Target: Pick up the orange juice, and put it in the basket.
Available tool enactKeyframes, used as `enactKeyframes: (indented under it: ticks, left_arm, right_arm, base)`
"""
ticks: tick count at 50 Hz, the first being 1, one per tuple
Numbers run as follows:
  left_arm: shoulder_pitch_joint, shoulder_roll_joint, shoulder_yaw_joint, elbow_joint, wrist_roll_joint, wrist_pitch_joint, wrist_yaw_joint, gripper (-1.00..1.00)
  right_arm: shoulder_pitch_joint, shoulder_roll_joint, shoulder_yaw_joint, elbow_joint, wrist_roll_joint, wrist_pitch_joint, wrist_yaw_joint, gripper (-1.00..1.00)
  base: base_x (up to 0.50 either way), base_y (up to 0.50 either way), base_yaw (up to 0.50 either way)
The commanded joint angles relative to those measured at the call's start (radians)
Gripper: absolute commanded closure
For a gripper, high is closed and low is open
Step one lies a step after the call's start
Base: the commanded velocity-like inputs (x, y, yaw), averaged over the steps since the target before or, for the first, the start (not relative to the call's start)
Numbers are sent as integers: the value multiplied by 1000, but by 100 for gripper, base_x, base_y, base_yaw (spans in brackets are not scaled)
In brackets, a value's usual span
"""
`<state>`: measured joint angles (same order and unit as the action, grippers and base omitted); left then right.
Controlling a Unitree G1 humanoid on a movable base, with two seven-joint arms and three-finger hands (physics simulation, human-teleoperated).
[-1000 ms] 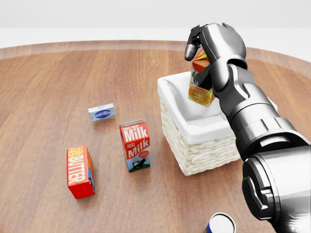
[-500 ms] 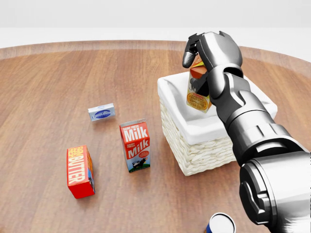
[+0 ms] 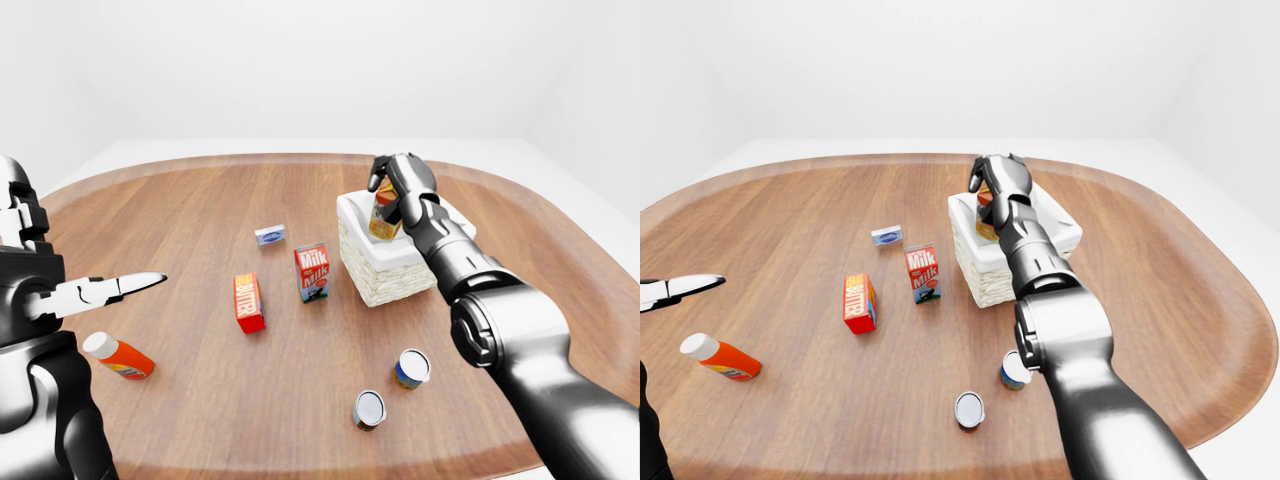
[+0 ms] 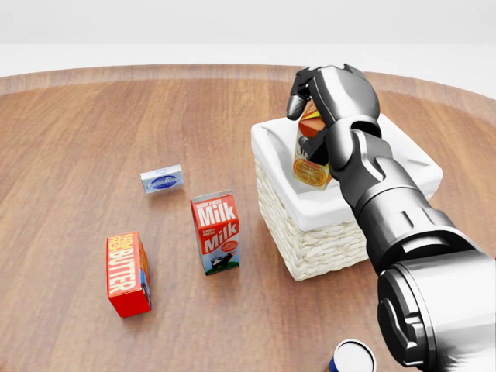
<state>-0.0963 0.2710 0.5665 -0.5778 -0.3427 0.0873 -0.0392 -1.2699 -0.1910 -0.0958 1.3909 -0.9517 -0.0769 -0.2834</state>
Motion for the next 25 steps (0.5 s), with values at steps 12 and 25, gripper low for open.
enactKeyframes:
  ticks: [12, 25]
  left_arm:
    - [2, -1, 2, -7, 0, 0, -2, -100]
    - [0, -2, 0, -1, 2, 0, -2, -100]
  right_arm:
    - [27, 0, -11, -7, -10, -10, -53, 100]
    - [49, 4, -14, -5, -12, -10, -63, 100]
  base:
    - [0, 0, 0]
    - [0, 0, 0]
